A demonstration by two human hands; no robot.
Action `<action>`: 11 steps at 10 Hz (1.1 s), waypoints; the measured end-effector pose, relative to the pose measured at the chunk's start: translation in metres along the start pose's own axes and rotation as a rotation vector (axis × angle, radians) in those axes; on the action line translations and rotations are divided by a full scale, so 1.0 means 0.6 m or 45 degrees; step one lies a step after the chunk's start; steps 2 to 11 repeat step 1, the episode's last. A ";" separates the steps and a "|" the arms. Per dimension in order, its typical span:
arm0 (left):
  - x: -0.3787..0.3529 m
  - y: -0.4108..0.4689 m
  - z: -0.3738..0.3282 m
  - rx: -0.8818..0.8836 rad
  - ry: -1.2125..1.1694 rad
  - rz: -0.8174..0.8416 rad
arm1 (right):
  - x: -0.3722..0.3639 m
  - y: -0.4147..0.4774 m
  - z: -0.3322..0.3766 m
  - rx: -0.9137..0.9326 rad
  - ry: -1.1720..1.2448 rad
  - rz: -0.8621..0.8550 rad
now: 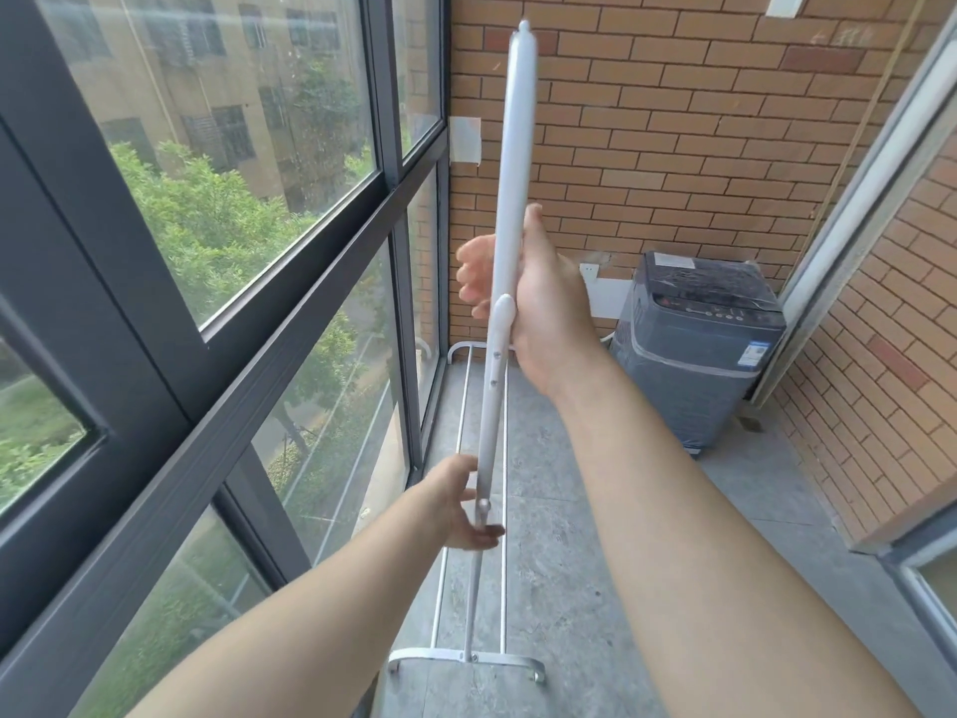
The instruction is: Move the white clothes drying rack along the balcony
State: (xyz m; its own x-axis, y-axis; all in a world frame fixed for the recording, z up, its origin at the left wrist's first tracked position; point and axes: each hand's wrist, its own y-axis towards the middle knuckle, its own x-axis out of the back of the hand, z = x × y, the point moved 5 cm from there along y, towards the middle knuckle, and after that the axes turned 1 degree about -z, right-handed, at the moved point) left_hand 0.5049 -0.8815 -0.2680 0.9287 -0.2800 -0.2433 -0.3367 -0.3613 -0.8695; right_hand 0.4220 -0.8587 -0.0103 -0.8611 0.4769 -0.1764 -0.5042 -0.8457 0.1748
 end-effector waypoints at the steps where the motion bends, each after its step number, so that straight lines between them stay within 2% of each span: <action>1: 0.052 0.018 0.062 0.031 0.106 -0.128 | 0.067 -0.043 -0.032 0.022 -0.198 -0.223; 11: 0.052 0.018 0.062 0.031 0.106 -0.128 | 0.067 -0.043 -0.032 0.022 -0.198 -0.223</action>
